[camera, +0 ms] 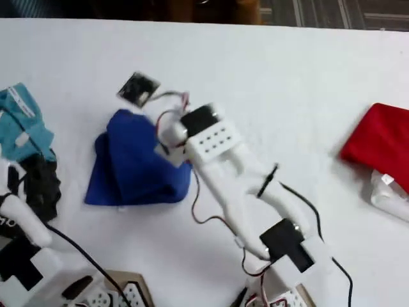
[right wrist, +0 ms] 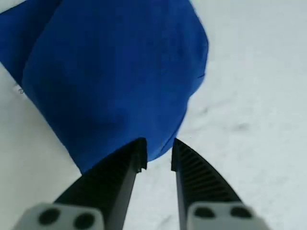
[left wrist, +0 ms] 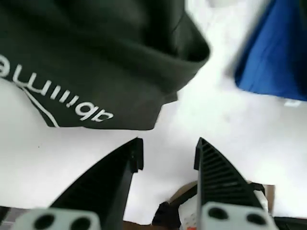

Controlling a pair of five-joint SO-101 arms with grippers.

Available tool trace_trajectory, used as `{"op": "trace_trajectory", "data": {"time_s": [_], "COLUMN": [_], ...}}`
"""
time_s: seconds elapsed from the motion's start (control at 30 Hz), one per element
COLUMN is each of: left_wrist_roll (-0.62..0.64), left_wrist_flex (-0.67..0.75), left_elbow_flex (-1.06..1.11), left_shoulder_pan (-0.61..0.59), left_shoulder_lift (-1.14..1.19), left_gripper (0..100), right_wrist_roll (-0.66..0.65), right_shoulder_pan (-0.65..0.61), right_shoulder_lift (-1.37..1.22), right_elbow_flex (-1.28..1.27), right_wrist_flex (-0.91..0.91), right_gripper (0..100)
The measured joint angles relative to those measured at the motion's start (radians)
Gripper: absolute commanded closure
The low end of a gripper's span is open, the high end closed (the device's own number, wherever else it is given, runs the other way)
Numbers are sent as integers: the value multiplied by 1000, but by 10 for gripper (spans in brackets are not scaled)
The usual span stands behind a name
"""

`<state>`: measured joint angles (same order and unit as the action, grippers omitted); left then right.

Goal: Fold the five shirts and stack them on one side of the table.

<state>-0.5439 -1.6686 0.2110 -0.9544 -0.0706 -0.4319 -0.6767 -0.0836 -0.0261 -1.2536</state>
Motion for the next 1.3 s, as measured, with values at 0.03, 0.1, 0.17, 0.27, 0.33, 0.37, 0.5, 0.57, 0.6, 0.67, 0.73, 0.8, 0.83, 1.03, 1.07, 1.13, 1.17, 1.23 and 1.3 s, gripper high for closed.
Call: {"op": "trace_trajectory", "data": {"time_s": [0.03, 0.1, 0.17, 0.27, 0.33, 0.37, 0.5, 0.57, 0.6, 0.67, 0.73, 0.8, 0.83, 1.03, 1.07, 1.13, 1.17, 1.23, 1.3], "left_wrist_roll": [-5, -11, -11, -11, -11, -11, -11, -11, -11, -11, -11, -11, -11, -11, -11, -11, -11, -11, -11], "left_wrist_flex": [9, 38, 66, 84, 104, 104, 115, 115, 115, 129, 137, 137, 137, 137, 137, 137, 137, 137, 137], "left_elbow_flex": [23, 64, 101, 144, 161, 164, 164, 164, 164, 164, 164, 164, 164, 164, 164, 164, 164, 164, 164], "left_shoulder_pan": [-14, -38, -48, -48, -48, -48, -48, -48, -48, -48, -48, -48, -48, -48, -48, -48, -48, -48, -48], "left_shoulder_lift": [0, 0, 0, 0, 0, 0, 0, 0, 0, 0, 0, 0, 0, 0, 0, 0, 0, 0, 0], "left_gripper": [801, 801, 801, 801, 801, 801, 801, 801, 801, 801, 801, 801, 801, 801, 801, 801, 801, 801, 801], "right_wrist_roll": [0, 0, 0, 0, 0, 0, 0, 0, 0, 0, 0, 0, 0, 2, 2, -17, -51, -135, -192], "right_shoulder_pan": [-18, -51, -81, -107, -103, -97, -58, -57, -61, -57, -28, 15, 38, 160, 160, 140, 126, 81, 26], "right_shoulder_lift": [-20, -77, -124, -196, -241, -262, -305, -327, -336, -350, -358, -358, -358, -365, -365, -365, -365, -365, -365], "right_elbow_flex": [-14, -21, -23, -23, -15, 6, 129, 178, 198, 229, 255, 288, 311, 414, 419, 419, 420, 420, 420], "right_wrist_flex": [3, 6, 8, 43, 61, 61, 2, -35, -48, -63, -68, -77, -86, -187, -219, -302, -345, -439, -482], "right_gripper": [907, 906, 907, 908, 912, 928, 973, 979, 978, 978, 978, 978, 978, 975, 975, 974, 974, 974, 972]}}
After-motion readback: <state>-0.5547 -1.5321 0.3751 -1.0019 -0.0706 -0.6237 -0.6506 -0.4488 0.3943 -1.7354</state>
